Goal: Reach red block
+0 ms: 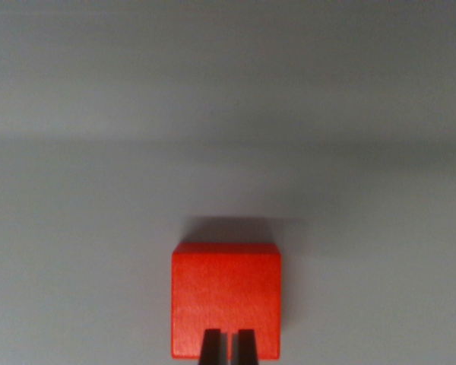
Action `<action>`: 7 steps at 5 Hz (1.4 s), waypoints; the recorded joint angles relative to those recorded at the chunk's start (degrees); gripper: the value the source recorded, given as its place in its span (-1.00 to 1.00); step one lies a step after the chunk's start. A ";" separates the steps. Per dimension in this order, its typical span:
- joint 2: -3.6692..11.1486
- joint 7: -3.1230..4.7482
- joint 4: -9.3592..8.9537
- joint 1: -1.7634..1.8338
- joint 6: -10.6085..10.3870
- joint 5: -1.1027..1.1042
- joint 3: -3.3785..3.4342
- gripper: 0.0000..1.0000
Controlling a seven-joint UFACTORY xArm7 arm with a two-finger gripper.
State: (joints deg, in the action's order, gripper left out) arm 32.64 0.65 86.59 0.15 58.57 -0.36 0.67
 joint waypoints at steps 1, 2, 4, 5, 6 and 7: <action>0.00 0.00 0.00 0.00 0.00 0.00 0.00 -1.00; 1.59 0.08 -0.04 0.02 -1.54 0.04 0.09 -1.00; 2.81 0.15 -0.07 0.03 -2.72 0.07 0.16 -1.00; 2.81 0.15 -0.07 0.03 -2.72 0.07 0.16 -1.00; 3.61 0.19 -0.08 0.04 -3.50 0.09 0.20 -1.00; 3.61 0.19 -0.08 0.04 -3.50 0.09 0.20 -1.00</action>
State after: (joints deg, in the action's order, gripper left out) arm 36.26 0.84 86.51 0.19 55.07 -0.27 0.87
